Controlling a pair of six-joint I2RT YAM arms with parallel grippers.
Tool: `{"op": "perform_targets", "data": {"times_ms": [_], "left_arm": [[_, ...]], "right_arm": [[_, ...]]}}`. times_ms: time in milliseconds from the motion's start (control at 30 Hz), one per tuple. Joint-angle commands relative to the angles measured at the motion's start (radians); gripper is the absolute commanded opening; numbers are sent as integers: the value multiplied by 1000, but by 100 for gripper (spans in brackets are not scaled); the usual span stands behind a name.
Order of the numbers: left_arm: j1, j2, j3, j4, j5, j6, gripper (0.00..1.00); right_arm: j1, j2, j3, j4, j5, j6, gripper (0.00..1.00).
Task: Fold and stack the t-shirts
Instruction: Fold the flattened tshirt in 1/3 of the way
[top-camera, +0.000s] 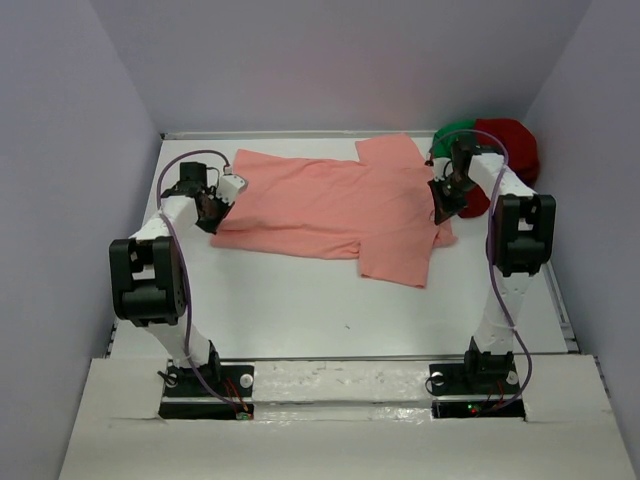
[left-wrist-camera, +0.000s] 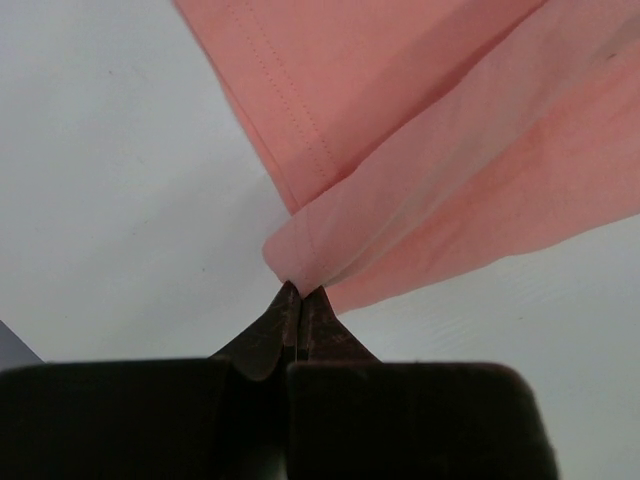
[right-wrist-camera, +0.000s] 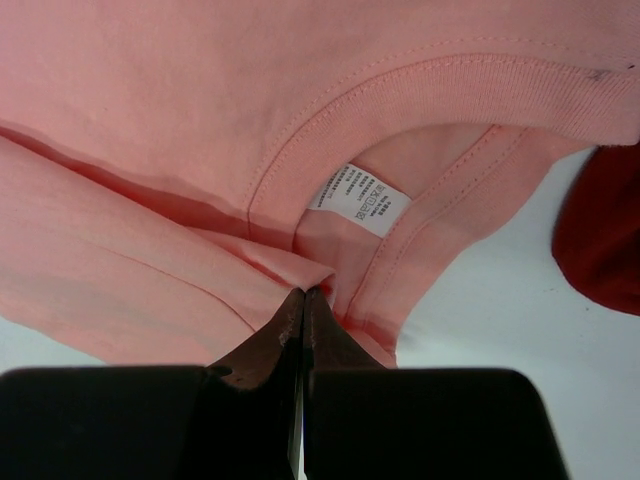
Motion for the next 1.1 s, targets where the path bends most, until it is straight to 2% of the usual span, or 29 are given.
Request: {"op": "perform_targets", "data": {"times_ms": [0,300,533,567,633,667,700,900,933,1067], "left_arm": [[-11,8,32,12,-33,-15,0],[-21,13,5,43,-117,-49,0],[-24,40,12,56,-118,-67,0],[-25,43,15,56,-118,-70,0],[-31,54,25,58,-121,-72,0],[-34,57,32,59,-123,-73,0],[-39,63,35,59,-126,-78,0],[-41,74,48,67,-135,-90,0],[-72,74,48,72,-141,-92,0],[-87,77,51,78,-158,-100,0]], "right_arm": [[-1,22,41,6,30,-19,0],[-1,43,52,17,41,-19,0],[-1,67,76,16,29,-14,1],[-1,67,76,16,29,-14,36],[-1,65,76,16,26,-20,68],[-1,57,75,17,26,-20,96],[-1,53,72,17,21,-25,100],[-1,8,68,9,21,-42,100],[-1,5,73,0,21,-43,100],[-1,-31,73,-12,26,-48,100]]}}
